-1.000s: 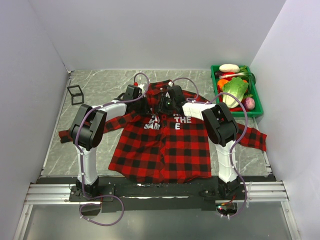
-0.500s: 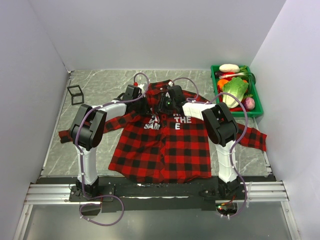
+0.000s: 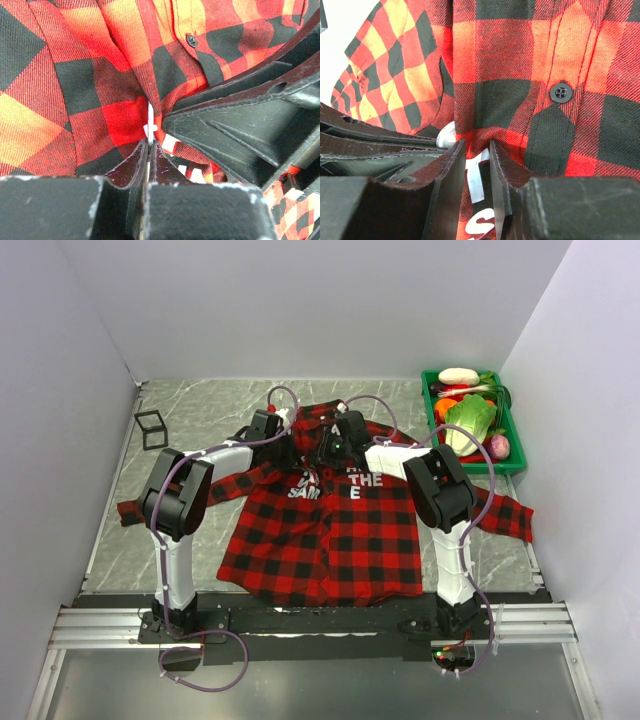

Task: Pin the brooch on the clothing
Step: Pin the brooch to the clothes.

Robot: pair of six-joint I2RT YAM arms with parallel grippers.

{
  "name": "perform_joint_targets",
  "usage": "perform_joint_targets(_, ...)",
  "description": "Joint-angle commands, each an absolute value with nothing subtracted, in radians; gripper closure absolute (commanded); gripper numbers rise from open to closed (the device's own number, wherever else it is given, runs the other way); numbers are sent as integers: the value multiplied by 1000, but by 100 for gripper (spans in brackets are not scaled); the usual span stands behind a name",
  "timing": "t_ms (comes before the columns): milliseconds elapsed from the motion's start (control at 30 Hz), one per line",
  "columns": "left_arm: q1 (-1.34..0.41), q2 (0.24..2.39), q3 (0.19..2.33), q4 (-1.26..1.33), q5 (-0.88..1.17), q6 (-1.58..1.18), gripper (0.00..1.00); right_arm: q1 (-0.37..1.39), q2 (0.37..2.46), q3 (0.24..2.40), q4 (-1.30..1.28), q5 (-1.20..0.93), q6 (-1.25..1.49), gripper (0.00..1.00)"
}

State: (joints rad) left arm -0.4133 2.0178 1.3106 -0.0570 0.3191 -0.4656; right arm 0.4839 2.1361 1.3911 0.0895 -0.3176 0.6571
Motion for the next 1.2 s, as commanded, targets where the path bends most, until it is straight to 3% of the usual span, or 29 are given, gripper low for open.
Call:
perform_joint_targets(0, -414, 1987, 1307, -18, 364, -471, 99, 491, 2160, 1433, 130, -331, 660, 67)
perform_joint_targets(1000, -417, 1987, 1304, -15, 357, -476, 99, 517, 2183, 1468, 80, -304, 670, 69)
perform_joint_targets(1167, -417, 1982, 1279, -8, 351, -477, 99, 486, 2126, 1444, 84, -313, 664, 65)
